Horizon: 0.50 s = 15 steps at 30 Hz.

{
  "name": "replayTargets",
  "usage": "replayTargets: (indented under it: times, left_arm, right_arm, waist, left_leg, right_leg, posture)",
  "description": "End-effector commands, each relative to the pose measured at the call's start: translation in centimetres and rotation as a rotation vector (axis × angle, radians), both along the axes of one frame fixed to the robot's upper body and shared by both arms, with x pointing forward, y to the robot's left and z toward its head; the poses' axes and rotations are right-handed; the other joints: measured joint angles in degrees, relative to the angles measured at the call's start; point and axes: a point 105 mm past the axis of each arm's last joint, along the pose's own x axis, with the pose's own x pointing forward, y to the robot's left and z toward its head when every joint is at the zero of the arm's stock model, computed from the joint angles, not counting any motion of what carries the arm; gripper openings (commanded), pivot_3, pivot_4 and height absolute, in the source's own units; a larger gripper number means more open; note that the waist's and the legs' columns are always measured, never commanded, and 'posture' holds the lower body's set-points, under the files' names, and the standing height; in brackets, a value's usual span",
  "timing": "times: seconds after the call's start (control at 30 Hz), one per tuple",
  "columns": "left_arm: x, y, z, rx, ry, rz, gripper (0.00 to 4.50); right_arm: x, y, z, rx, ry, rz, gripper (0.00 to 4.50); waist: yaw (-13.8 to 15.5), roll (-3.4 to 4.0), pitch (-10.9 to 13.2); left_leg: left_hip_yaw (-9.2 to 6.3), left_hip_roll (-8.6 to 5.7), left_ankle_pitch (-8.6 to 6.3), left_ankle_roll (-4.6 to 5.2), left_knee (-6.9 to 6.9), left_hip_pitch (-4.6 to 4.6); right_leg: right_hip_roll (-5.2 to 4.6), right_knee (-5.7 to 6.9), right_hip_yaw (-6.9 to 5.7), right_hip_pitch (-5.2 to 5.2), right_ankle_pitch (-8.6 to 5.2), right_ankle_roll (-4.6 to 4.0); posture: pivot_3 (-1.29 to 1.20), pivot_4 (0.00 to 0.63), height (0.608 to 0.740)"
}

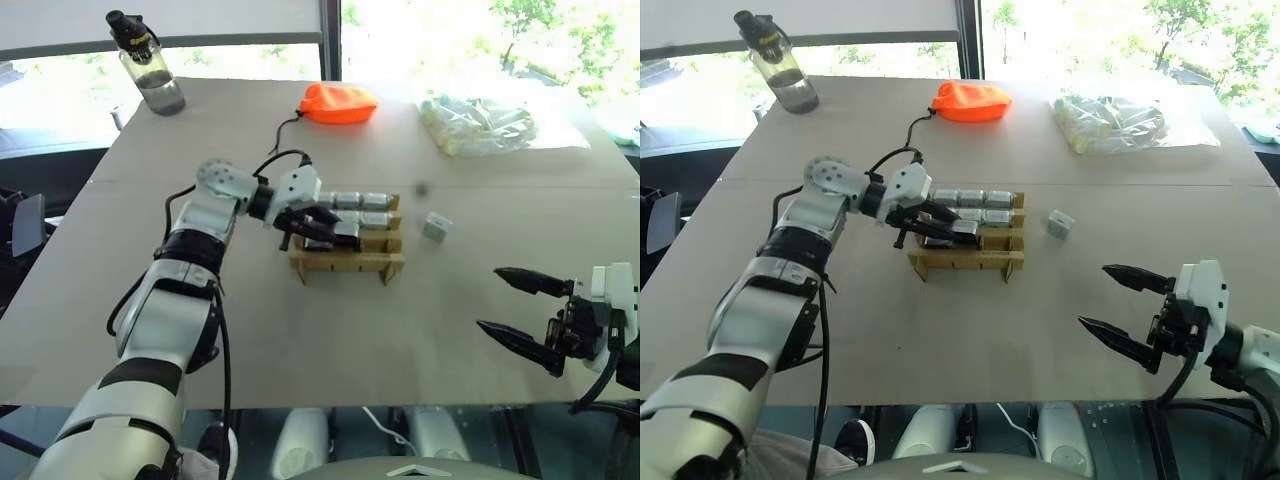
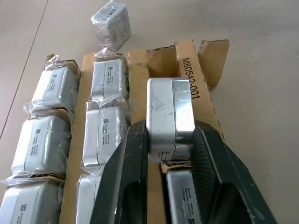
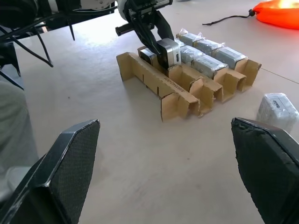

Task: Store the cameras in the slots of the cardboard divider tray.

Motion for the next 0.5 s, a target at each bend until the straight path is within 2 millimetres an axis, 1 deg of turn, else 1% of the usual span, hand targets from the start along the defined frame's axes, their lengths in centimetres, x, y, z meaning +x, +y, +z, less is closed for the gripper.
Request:
replayTargets:
  times: [0.03, 0.3, 0.4, 0.47, 0.5]
  left_arm:
    - [-0.7, 0.2, -1.05, 0.043, 0.023, -0.005, 0.68]
    - [-1.24, 0.06, -1.44, 0.069, 0.006, 0.006, 0.68]
    - [-1.45, -0.11, -1.64, 0.06, 0.029, 0.013, 0.68]
    - [-1.57, -0.38, -1.38, 0.027, 0.068, 0.023, 0.68]
    - [-1.57, -0.49, -1.25, 0.019, 0.072, 0.025, 1.18]
  right_arm:
    - [-0.02, -0.11, 0.37, 0.001, -0.029, -0.011, 4.46]
    - [0.01, -0.44, 0.32, -0.001, -0.028, -0.025, 4.46]
    - [0.1, -0.49, 0.31, -0.001, -0.028, -0.031, 4.46]
    - [0.13, -0.58, 0.27, -0.003, -0.026, -0.035, 4.46]
    - [0.14, -0.64, 0.24, -0.005, -0.026, -0.036, 4.49]
  waist:
    - [0.0, 0.01, -0.02]
    - [-0.05, -0.01, -0.01]
    - [-0.03, -0.01, -0.02]
    - [-0.02, -0.01, -0.02]
    - [-0.03, -0.01, -0.02]
  left_leg:
    - [0.02, 0.0, 0.03, -0.04, 0.0, 0.01]
    - [0.02, 0.0, 0.09, -0.16, -0.02, 0.0]
    - [0.01, 0.01, 0.09, -0.16, -0.02, 0.0]
    - [0.01, 0.0, 0.09, -0.16, -0.02, 0.0]
    - [0.01, 0.0, 0.09, -0.16, -0.02, 0.0]
  right_leg:
    - [0.0, 0.0, 0.01, 0.0, 0.0, 0.0]
    - [0.01, -0.01, 0.02, -0.01, 0.0, 0.0]
    - [0.0, -0.01, 0.01, -0.01, 0.0, 0.0]
    - [0.0, -0.01, 0.01, -0.01, 0.0, 0.0]
    - [0.01, -0.01, 0.01, 0.0, 0.0, 0.0]
  posture:
    - [0.0, 0.15, 0.74]
    - [0.0, 0.15, 0.74]
    - [0.0, 0.15, 0.74]
    - [0.0, 0.15, 0.74]
    - [0.0, 0.15, 0.74]
